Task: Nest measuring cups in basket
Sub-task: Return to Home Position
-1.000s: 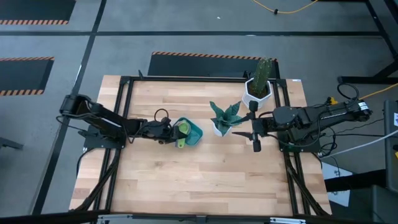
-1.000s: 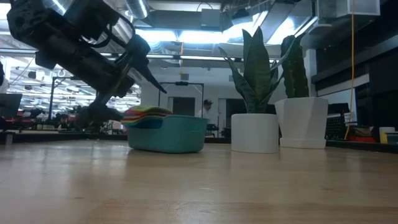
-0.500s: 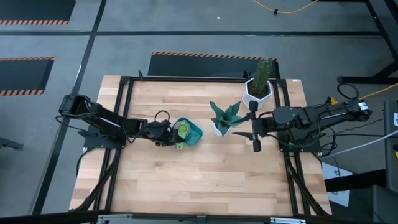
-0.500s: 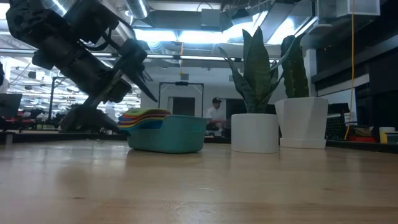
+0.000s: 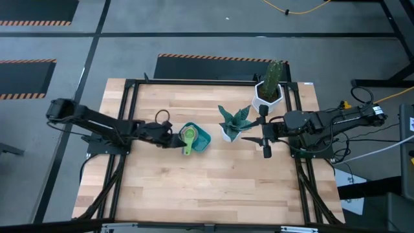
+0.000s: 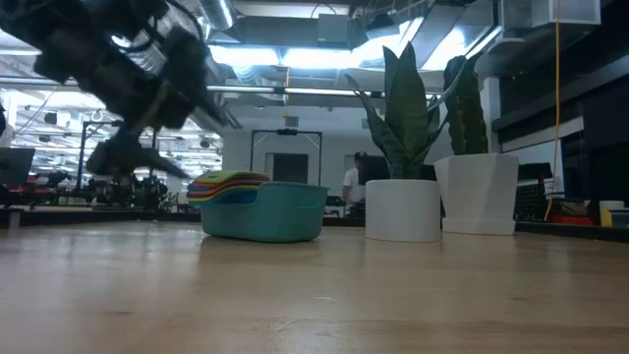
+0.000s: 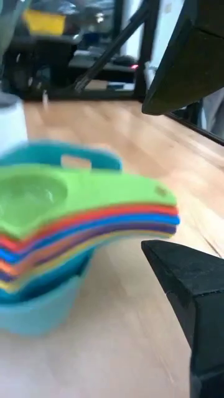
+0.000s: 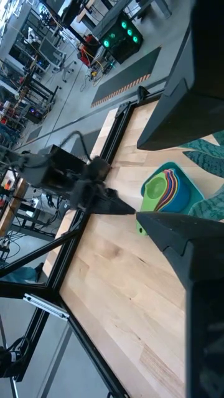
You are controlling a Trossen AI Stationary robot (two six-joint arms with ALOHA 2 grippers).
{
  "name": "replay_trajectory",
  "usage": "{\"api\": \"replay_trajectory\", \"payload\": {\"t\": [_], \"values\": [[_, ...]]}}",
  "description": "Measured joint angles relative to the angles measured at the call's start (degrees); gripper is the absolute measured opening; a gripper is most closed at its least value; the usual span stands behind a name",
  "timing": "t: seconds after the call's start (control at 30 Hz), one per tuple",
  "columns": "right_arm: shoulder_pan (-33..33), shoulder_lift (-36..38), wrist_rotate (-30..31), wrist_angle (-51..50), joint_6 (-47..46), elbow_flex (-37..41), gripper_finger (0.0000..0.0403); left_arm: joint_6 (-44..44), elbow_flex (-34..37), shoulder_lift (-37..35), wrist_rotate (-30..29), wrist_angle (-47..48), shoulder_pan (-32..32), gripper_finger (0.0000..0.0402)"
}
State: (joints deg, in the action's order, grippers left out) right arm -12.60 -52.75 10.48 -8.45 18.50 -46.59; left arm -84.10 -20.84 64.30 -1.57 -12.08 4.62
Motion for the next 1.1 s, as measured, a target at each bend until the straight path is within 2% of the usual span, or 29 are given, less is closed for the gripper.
{"api": "replay_trajectory", "payload": {"t": [0.27,0.57,0.67,0.77,0.83,0.9,0.97,1.03,1.1], "values": [[0.0,0.0,0.0,0.0,0.0,0.0,0.0176,18.2,0.0,-12.3,-0.4,0.5,1.3,0.0339],[0.0,0.0,0.0,0.0,0.0,0.0,0.0176,19.0,0.0,-14.5,-5.2,-5.9,1.4,0.0339],[0.0,0.0,0.0,0.0,0.0,0.0,0.0176,23.1,0.0,-14.5,-7.7,-8.0,1.4,0.0339],[0.0,0.0,0.0,0.0,0.0,0.0,0.0176,35.0,0.0,-14.9,-8.2,-11.3,1.4,0.0339],[0.0,0.0,0.0,0.0,0.0,0.0,0.0176,45.4,0.0,-17.2,-5.0,-11.9,1.4,0.0339],[0.0,0.0,0.0,0.0,0.0,0.0,0.0176,54.9,-0.5,-20.6,-1.9,-10.0,1.4,0.0339],[0.0,0.0,0.0,0.0,0.0,0.0,0.0176,63.9,-0.5,-24.4,-1.3,-6.4,1.4,0.0339],[0.0,0.0,0.0,0.0,0.0,0.0,0.0176,70.6,-0.6,-28.6,-4.0,-1.9,1.4,0.0339],[0.0,0.0,0.0,0.0,0.0,0.0,0.0176,74.8,-0.6,-32.8,-9.3,4.1,1.4,0.0339]]}}
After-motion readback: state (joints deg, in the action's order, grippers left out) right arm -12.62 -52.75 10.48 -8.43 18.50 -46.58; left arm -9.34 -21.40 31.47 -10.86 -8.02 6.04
